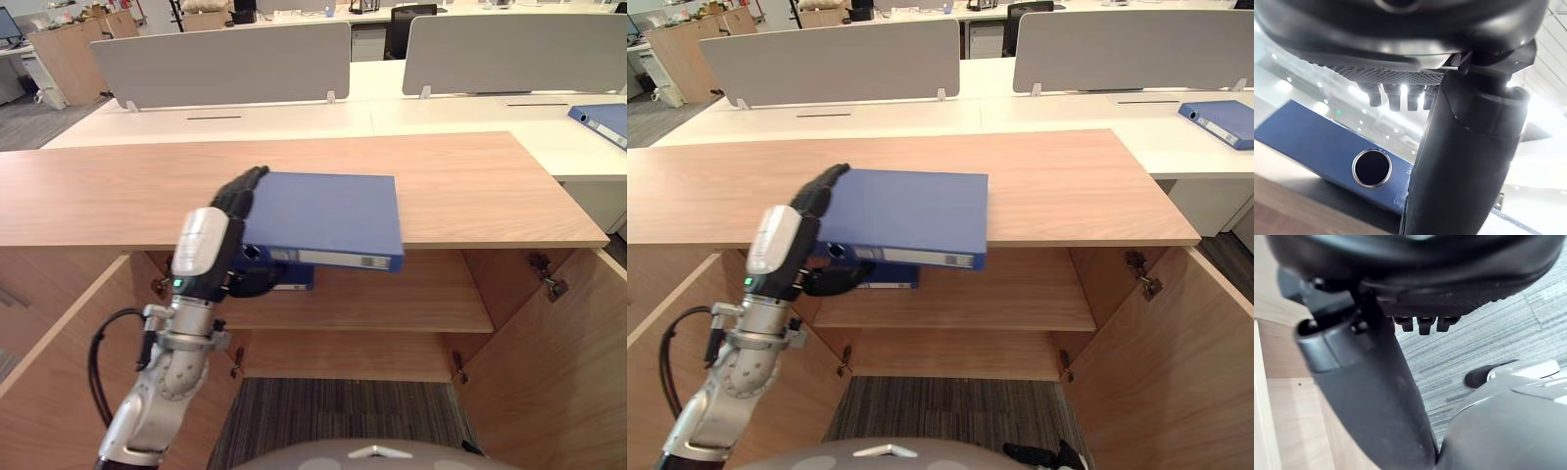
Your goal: Walk over to the cabinet, pick up the folder, carry it to the office cabinet, place the folder inside the office cabinet, then close the office cabinet door
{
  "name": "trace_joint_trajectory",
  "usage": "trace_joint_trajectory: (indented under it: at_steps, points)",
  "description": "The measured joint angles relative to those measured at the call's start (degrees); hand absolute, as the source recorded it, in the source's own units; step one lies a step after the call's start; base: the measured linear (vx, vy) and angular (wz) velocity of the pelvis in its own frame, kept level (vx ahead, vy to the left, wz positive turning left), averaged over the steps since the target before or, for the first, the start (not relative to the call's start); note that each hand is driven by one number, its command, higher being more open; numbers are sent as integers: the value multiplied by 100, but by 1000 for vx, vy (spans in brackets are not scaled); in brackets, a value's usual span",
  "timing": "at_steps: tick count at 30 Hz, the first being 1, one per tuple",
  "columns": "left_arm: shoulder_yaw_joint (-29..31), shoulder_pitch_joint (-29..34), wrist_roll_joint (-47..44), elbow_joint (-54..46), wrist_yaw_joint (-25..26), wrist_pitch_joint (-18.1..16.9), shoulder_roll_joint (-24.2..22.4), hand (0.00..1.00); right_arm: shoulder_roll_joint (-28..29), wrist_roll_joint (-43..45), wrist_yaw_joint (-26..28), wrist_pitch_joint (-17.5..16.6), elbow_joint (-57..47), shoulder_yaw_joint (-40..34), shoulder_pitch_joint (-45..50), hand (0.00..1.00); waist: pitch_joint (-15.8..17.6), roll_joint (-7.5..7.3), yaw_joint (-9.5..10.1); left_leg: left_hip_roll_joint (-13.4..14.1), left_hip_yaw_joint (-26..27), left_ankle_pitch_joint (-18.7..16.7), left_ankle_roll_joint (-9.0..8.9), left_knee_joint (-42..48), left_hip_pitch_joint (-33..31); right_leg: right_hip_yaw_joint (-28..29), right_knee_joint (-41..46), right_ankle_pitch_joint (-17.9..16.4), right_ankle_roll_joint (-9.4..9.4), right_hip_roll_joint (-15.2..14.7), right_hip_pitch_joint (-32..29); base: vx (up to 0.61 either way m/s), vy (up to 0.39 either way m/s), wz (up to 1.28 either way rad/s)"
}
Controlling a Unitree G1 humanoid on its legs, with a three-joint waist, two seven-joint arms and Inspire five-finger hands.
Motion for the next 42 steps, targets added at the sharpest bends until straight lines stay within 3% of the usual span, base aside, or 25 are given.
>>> trace_joint_trajectory:
  at_steps: [5,10,16,23,34,42]
  points:
    - [581,0,-16,0,224,230,-112,0,79,108,36,0,-27,-181,114,100,-8,-39,14,0,-7,-1,-2,-3,-15,-6,4,-1,2,-2,-13,0,0,0]
    - [424,-520,-168,142,316,256,-9,0,131,108,95,5,-243,-163,203,100,-21,-96,1,3,-18,-4,-20,-29,-30,-27,9,-6,8,-1,-32,-1,-3,-1]
    - [326,-379,187,356,187,353,-171,0,201,106,74,-43,-456,-158,304,100,-18,-121,-57,21,20,-5,-21,-38,-27,18,3,-4,6,18,-87,3,-1,-3]
    - [-396,-327,628,640,258,265,-312,0,169,101,65,-49,-470,-92,280,100,-18,-139,-124,-3,34,-4,-21,-124,56,18,-26,0,5,14,-61,0,0,0]
    - [-370,-331,811,626,302,162,-371,0,54,101,44,-54,-492,224,234,100,-23,-109,-178,-54,47,3,-12,-280,95,4,-334,121,47,-9,43,0,0,0]
    - [-302,-141,451,30,242,188,-975,0,253,107,-71,-87,-1723,577,259,100,179,-112,-187,-49,103,-24,7,-188,75,173,-329,154,50,-17,13,-32,-15,-8]
